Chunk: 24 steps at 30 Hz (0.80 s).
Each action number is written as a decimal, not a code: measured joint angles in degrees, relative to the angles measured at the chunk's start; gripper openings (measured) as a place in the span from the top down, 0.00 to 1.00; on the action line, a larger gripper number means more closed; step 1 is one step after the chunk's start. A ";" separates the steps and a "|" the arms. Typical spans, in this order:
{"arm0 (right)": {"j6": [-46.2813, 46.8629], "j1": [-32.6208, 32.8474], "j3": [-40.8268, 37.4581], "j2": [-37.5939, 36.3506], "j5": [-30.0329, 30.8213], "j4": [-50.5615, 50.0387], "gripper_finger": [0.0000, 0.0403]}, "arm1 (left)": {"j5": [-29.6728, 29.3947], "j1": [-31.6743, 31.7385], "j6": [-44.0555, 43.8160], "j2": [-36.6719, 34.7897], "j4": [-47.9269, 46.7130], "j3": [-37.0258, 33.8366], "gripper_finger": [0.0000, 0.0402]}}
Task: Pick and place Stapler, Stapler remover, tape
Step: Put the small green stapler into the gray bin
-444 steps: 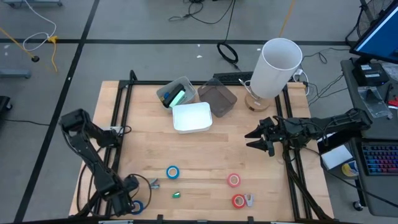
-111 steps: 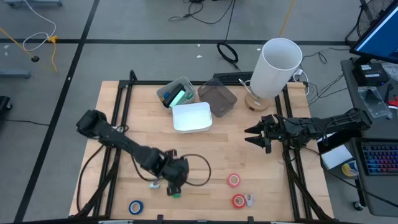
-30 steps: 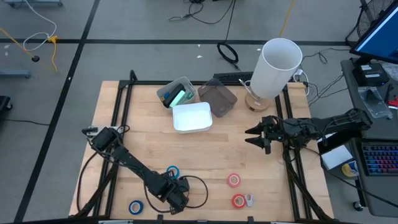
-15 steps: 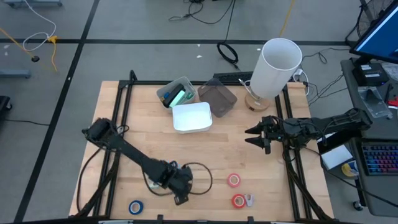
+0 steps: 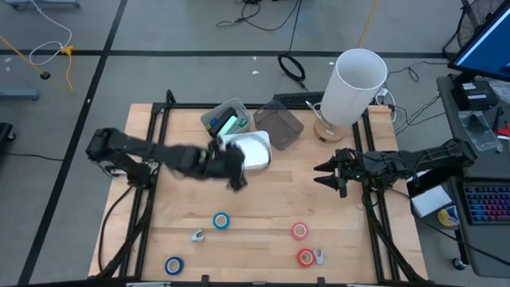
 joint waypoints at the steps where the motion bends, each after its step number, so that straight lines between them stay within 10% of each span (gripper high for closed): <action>1: 0.18 -0.02 0.00 0.00 0.00 0.01 0.41 | -0.22 2.60 2.77 0.05 0.28 0.00 0.83; 11: 1.78 -0.02 0.02 0.04 0.04 0.07 0.41 | 10.21 29.51 22.54 6.24 10.32 -0.07 0.82; 24: 4.42 -0.03 0.00 0.00 1.98 0.39 0.41 | 24.55 44.15 15.95 18.48 19.44 0.00 0.82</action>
